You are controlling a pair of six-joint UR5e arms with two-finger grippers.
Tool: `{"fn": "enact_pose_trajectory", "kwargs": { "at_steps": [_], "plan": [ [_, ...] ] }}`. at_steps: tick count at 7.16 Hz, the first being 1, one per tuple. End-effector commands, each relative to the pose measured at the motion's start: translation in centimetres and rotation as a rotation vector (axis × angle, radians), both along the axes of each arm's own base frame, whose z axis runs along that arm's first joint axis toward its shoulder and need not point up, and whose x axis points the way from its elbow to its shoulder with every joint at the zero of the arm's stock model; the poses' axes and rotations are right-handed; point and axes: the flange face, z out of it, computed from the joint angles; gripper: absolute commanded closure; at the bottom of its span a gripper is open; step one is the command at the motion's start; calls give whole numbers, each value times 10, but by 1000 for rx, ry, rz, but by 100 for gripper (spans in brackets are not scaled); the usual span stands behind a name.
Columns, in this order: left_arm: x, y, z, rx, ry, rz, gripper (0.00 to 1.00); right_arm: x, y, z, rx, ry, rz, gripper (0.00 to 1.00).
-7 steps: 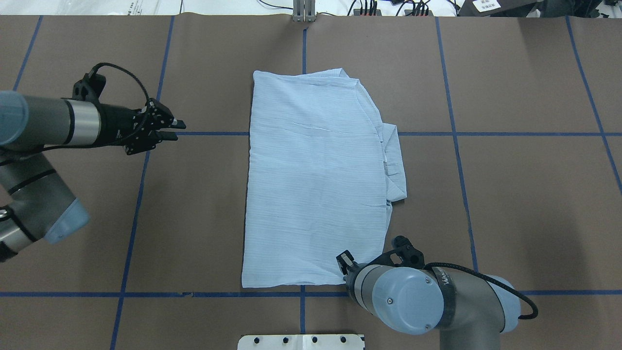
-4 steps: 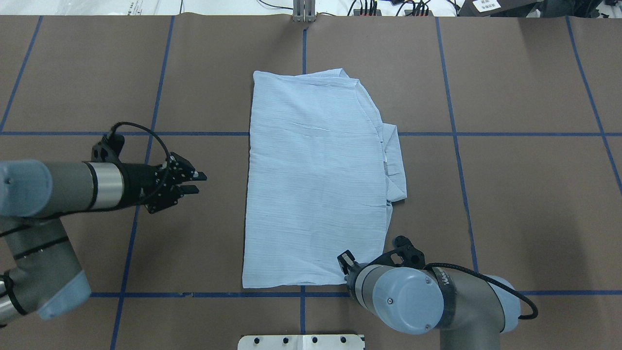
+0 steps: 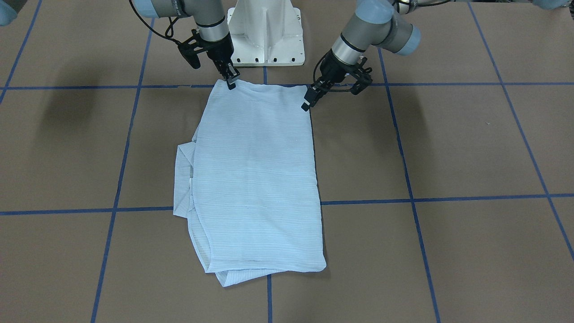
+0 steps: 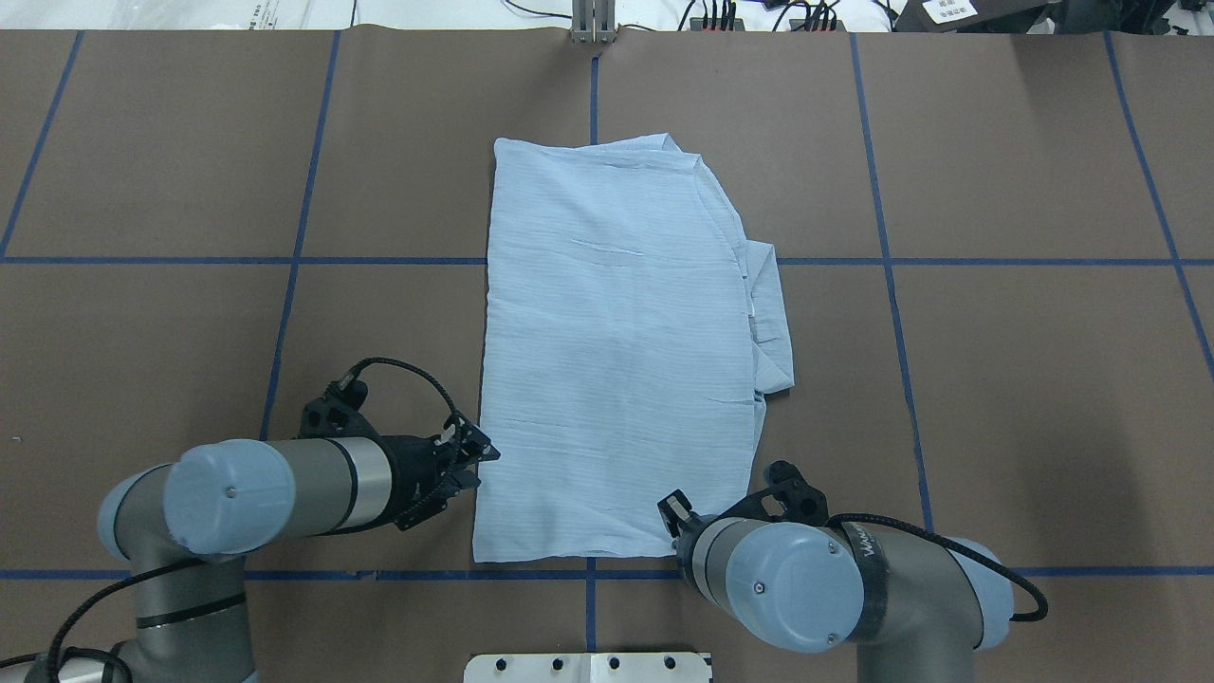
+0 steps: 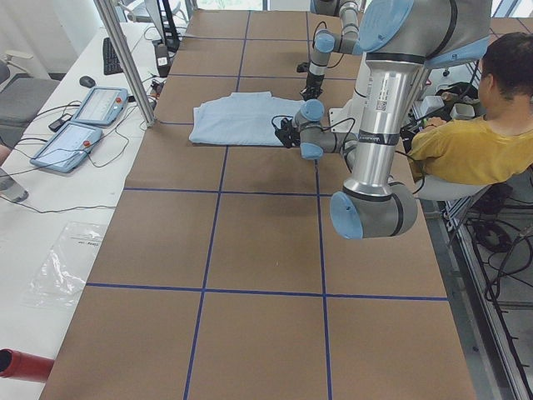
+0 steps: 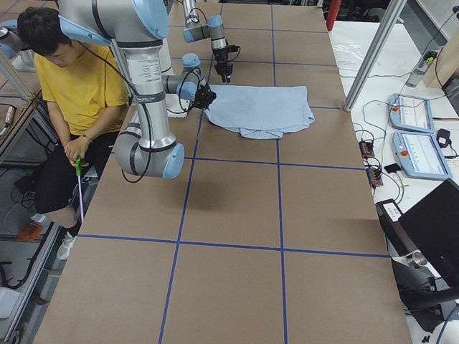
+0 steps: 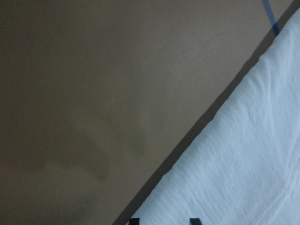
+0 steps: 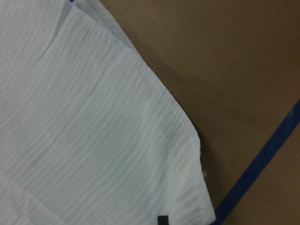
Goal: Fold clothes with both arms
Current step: 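Move the left gripper to the other near shirt corner and grasp it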
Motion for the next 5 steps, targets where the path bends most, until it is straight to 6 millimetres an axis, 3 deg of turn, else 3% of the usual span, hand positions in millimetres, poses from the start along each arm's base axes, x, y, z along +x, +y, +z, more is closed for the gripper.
{"fn": "enact_pose_trajectory", "kwargs": {
  "at_steps": [1, 2, 3, 4, 5],
  "plan": [
    [18, 11, -9, -23, -73, 18, 54, -1, 1, 0, 1, 1, 0, 100],
    [16, 12, -11, -26, -86, 20, 53, -2, 4, 1, 5, 3, -2, 100],
    [9, 23, -22, -39, -138, 40, 53, -2, 4, 0, 5, 1, -2, 100],
    [9, 38, -28, -45, -159, 65, 46, -2, 5, 0, 5, 1, -1, 100],
    [10, 43, -24, -47, -167, 73, 46, -3, 5, 1, 5, 3, -2, 100]
  ]
}}
